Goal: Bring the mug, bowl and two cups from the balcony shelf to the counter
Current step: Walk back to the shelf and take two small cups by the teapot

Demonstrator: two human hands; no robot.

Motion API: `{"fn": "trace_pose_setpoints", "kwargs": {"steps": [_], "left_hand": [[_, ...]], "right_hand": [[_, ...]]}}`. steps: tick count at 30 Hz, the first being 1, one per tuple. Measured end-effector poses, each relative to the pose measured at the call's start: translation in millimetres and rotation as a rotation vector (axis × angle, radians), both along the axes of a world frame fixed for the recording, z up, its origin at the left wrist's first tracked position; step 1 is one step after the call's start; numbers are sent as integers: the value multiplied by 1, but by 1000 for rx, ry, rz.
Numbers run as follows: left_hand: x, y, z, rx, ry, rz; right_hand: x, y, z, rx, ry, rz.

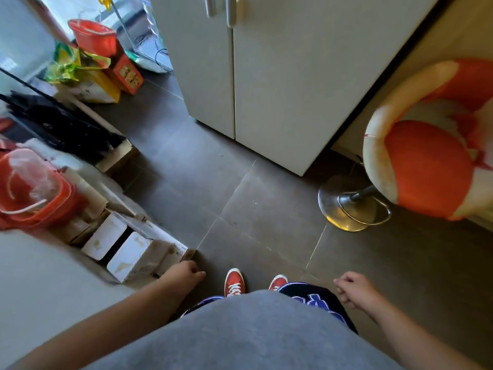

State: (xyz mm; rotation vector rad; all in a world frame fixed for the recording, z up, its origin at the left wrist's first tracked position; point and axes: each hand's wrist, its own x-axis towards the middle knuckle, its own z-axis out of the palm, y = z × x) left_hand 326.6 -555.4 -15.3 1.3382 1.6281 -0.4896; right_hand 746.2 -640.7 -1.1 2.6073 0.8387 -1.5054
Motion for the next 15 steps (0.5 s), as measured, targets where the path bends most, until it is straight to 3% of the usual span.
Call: {"fn": "trace_pose_setpoints", "kwargs": {"steps": [8, 15], "left_hand": [[76, 139, -4, 115, -43, -31], [81, 187, 4, 107, -33, 244]], "right_hand": [[65, 107, -17, -63, -15, 59], [82, 265, -25, -60, -24, 392]]}}
